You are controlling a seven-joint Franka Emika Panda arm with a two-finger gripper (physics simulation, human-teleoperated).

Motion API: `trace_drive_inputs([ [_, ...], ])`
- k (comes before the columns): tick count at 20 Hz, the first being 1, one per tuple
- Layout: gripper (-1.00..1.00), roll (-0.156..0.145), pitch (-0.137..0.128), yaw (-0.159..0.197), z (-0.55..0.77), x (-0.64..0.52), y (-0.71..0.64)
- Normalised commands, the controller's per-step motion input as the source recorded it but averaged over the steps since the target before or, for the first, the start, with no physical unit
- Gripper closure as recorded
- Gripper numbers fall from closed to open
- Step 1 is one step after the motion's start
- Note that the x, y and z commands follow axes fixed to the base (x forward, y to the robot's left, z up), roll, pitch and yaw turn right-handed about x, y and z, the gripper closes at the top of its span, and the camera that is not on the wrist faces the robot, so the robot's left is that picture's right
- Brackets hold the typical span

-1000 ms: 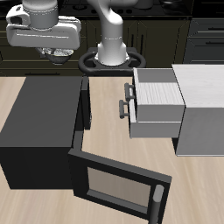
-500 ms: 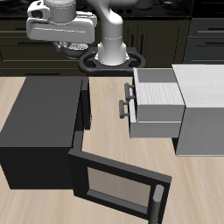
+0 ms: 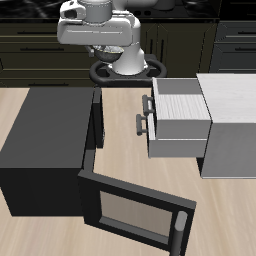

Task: Place the bowl in the top drawer

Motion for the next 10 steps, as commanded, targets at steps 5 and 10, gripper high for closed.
trace_drive_inputs([
  [5, 1.00, 0.017, -0.066, 0.044, -0.04, -0.13, 0.50],
  [10, 1.00, 0.023, -0.014, 0.016, -0.05, 0.03, 0.29],
])
